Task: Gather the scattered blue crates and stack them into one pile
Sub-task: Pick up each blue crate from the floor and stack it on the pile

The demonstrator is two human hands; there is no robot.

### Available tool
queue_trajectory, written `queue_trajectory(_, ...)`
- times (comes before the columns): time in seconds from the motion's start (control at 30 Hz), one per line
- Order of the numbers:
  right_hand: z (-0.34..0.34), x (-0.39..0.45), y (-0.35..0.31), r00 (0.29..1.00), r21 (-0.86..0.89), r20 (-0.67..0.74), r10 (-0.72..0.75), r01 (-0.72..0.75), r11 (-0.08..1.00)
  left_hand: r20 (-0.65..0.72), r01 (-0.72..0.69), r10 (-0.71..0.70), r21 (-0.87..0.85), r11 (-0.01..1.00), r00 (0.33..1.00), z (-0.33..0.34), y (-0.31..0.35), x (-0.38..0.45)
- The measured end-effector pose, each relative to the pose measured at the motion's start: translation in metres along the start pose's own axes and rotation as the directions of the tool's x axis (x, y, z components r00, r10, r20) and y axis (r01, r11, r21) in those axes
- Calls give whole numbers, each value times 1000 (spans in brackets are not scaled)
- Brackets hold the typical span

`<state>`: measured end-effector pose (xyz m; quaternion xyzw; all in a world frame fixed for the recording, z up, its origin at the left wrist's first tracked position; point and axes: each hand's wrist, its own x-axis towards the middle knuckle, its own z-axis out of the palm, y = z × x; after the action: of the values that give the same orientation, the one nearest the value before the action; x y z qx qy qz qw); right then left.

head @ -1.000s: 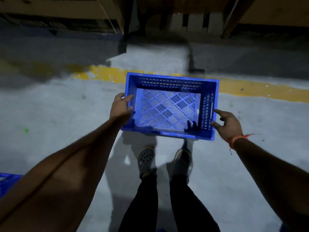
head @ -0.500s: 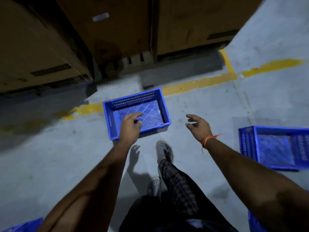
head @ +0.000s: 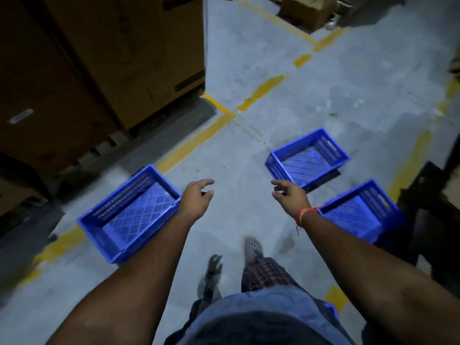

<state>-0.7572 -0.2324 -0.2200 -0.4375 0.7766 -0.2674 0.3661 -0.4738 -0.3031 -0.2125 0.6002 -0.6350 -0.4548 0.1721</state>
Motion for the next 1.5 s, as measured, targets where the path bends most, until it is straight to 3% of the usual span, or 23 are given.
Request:
queue_trajectory(0.2,-77,-4,57,998,79,-62,30,-25,997,132,-75,76,-12,997,988,81,83,15)
queue_trajectory(0.57,-205,71,161,999,31,-21,35,-34,999,202,65,-36,-142,988,979,256,182,67)
queue_trajectory(0.83,-236,150,179,994,70,47,102,-105,992,173,189,-157,-188,964,972,302,198,134)
queue_trajectory(1.03,-240,239,180,984,43,81,156,-160,986,227,195,-152,-183,964,962,325,206,227)
queue_trajectory(1.23,-249,325,193,978,0,106,180,-181,983,196,233,-205,-131,964,959,346,207,323)
queue_trajectory(1.5,-231,447,267,968,-85,147,203,-193,978,129,289,-273,-122,950,953,421,158,408)
